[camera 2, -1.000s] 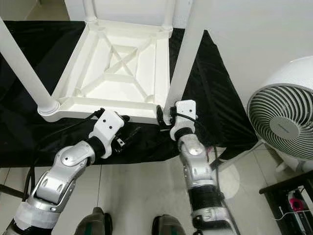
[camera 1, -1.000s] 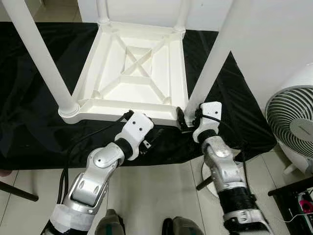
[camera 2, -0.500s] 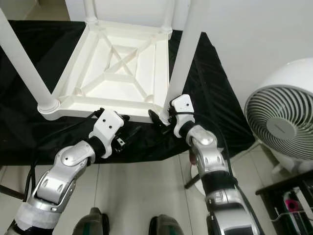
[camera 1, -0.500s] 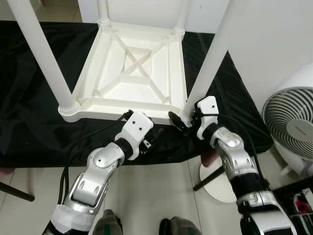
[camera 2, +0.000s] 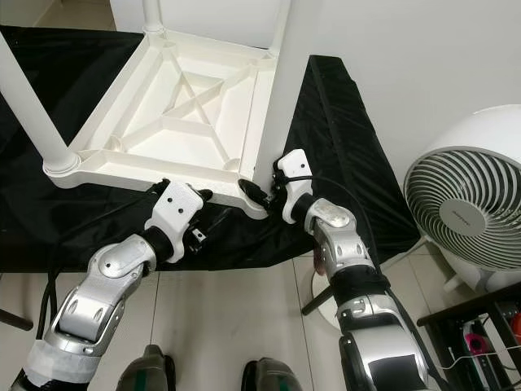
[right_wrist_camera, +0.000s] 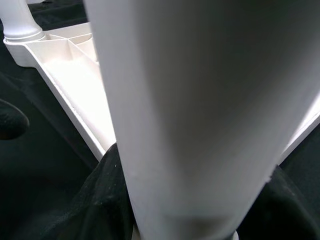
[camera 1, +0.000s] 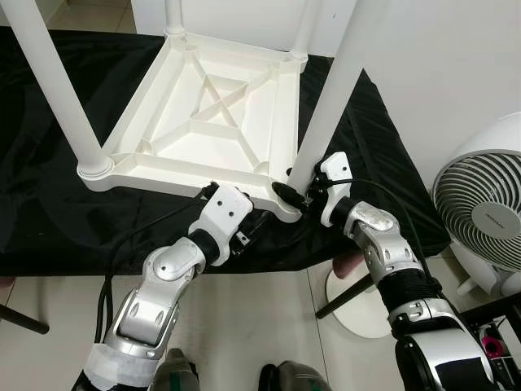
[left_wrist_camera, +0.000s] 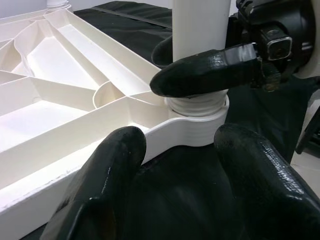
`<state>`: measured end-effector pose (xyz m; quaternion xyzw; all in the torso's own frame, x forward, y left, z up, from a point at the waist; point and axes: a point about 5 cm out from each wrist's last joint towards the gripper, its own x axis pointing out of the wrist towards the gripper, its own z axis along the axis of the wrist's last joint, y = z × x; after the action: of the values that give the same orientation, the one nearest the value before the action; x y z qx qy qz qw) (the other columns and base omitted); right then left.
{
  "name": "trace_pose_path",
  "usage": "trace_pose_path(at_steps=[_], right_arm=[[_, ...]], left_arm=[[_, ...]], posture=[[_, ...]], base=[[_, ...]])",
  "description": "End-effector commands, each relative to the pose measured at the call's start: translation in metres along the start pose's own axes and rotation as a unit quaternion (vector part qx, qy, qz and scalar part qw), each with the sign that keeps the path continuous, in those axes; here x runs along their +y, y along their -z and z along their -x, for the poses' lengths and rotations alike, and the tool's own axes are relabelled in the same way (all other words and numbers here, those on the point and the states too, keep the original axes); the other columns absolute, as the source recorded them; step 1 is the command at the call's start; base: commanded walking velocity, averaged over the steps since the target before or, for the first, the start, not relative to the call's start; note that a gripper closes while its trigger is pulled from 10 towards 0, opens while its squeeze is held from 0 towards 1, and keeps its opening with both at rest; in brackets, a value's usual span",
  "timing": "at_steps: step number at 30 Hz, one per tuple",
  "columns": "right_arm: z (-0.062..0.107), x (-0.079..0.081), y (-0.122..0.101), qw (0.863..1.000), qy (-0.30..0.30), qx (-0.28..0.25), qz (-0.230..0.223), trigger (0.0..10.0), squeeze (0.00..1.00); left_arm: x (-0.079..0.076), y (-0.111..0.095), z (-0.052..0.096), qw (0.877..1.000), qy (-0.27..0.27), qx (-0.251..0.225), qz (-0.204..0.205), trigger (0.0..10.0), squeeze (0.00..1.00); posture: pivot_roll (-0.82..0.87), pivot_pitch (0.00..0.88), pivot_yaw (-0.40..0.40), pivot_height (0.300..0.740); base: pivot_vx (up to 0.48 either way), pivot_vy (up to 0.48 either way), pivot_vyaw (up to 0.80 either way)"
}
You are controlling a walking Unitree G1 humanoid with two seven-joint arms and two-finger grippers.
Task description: Building children table
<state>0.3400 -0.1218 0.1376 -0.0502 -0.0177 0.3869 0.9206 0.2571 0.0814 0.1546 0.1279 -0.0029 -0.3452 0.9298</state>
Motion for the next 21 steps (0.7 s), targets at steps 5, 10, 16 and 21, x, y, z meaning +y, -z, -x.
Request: trace_pose_path(at_steps=[5,10,16,21], right_arm=[[0.012,-0.002,0.017,0.995,0.098,0.013,-0.002,0.0,0.0],[0.015,0.0,0.021,0.988,0.153,0.018,-0.024,0.0,0.0],[0.019,0.005,0.019,0.963,0.266,0.005,-0.04,0.0,0.0],[0.015,0.012,0.024,0.938,0.342,0.029,-0.05,0.0,0.0]], left_arm=[[0.001,-0.001,-0.001,1.0,-0.014,0.002,0.0,10.0,0.0],[-0.001,-0.001,-0.001,1.0,-0.006,0.003,-0.003,10.0,0.0],[-0.004,-0.001,-0.004,1.0,0.008,0.001,-0.001,10.0,0.0],[-0.005,-0.001,-0.007,1.0,0.014,0.0,-0.001,10.0,0.0]], posture=[[0.05,0.058,-0.064,0.74],[0.05,0.057,-0.057,0.74],[0.03,0.061,-0.038,0.74],[0.01,0.058,-0.029,0.74]], base=[[0.0,0.0,0.0],[0.0,0.0,0.0],[0.0,0.0,0.0],[0.0,0.0,0.0]])
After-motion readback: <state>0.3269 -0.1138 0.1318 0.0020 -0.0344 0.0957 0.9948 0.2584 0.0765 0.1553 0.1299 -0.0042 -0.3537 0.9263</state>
